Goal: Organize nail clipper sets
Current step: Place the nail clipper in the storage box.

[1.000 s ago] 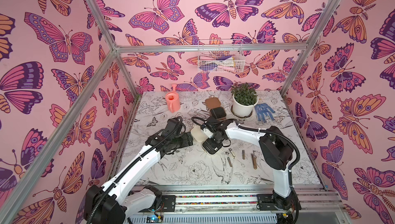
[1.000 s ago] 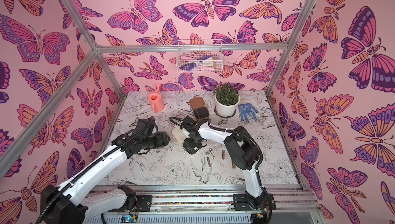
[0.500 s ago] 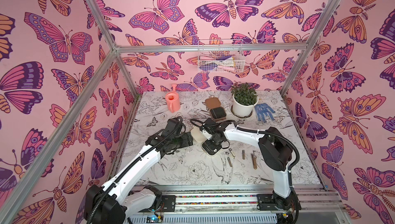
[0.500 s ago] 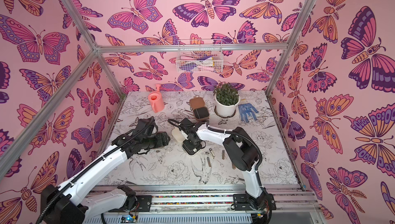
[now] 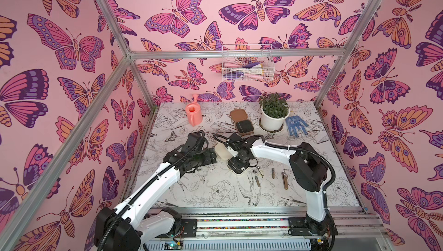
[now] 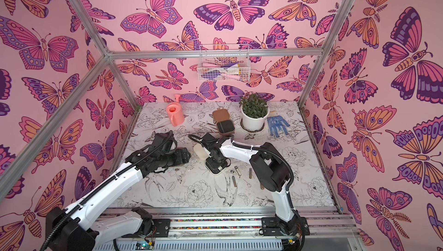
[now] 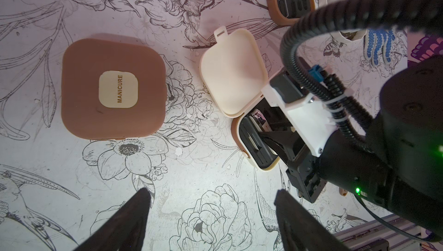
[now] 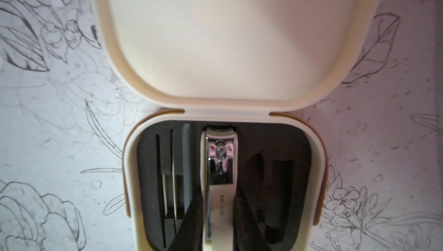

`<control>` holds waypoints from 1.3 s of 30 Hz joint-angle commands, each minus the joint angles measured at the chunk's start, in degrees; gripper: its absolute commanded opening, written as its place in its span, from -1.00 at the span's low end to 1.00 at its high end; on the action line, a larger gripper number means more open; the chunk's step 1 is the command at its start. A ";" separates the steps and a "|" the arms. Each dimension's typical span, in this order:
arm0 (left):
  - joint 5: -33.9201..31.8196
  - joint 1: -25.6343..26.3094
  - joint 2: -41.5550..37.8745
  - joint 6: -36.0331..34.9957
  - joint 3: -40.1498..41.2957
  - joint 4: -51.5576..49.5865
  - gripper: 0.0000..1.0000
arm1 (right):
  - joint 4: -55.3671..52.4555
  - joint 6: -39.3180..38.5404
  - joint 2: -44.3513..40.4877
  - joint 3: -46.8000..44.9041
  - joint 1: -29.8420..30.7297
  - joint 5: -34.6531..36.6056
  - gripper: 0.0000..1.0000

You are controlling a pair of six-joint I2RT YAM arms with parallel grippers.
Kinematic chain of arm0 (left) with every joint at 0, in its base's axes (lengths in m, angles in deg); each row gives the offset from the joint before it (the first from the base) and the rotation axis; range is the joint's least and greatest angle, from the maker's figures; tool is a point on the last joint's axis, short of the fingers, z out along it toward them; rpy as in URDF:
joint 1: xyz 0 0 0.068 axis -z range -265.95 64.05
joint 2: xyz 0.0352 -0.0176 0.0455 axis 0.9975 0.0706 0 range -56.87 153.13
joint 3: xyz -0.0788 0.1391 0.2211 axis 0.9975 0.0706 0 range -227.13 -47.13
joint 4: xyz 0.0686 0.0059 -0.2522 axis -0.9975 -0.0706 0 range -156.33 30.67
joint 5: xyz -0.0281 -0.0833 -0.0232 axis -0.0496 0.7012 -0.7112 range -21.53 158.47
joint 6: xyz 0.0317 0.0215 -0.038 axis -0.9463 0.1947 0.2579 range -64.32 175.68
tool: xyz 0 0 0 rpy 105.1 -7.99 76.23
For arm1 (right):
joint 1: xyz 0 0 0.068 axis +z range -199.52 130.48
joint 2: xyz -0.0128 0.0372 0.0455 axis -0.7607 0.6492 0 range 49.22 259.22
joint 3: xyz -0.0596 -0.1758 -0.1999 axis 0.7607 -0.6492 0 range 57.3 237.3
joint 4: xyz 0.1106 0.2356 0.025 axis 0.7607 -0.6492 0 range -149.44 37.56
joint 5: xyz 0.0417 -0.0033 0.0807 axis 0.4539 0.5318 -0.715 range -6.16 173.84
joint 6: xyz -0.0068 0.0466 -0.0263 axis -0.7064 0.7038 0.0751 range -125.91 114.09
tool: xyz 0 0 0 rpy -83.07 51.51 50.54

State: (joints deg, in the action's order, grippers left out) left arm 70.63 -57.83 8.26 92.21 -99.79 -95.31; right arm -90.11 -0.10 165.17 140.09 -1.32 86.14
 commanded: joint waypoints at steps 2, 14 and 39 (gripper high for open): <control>0.04 0.18 0.49 0.22 0.46 -0.39 0.67 | -1.08 0.40 3.30 -1.46 0.74 1.90 -1.00; -0.04 0.18 0.71 0.29 0.55 -0.27 0.67 | 3.93 4.25 5.07 -6.71 1.28 2.96 -1.00; 0.31 0.20 -0.09 0.41 0.74 -0.33 0.67 | 3.30 5.40 8.48 -6.85 1.53 3.26 -0.95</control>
State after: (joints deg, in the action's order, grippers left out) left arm 70.63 -57.83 8.50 92.21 -99.79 -95.31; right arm -82.54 4.60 165.30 136.61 -0.25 88.81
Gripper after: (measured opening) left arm 0.835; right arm 0.195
